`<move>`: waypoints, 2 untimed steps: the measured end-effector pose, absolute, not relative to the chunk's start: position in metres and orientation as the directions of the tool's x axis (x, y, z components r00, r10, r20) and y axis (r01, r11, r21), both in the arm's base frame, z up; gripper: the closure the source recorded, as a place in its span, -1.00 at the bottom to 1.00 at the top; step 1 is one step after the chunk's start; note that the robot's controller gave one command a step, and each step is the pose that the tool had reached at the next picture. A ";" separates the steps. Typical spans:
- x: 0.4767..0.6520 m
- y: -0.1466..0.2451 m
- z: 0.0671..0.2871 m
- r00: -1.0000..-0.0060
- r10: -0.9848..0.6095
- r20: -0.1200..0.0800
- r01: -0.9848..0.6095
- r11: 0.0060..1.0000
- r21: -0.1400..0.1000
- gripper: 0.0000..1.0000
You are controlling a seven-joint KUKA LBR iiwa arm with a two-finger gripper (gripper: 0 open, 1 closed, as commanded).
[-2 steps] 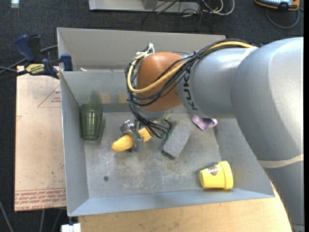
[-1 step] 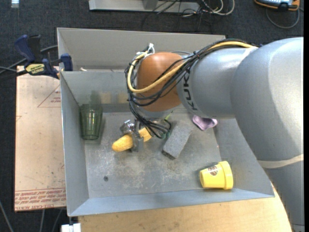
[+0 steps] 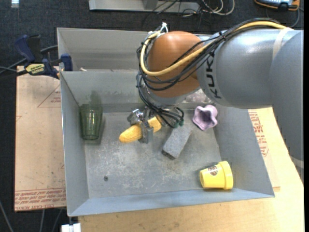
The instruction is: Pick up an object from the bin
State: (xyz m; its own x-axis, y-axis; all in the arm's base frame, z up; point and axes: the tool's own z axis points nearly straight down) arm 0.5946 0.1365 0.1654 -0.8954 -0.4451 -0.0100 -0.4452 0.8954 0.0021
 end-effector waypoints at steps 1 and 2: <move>0.595 0.136 0.165 -0.895 -0.445 -0.010 -0.445 0.895 0.002 1.00; 0.599 0.130 0.311 -0.881 -0.472 -0.016 -0.473 0.881 0.001 1.00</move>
Offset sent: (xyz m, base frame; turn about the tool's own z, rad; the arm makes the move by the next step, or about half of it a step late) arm 0.0033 -0.0070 0.1440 -0.0336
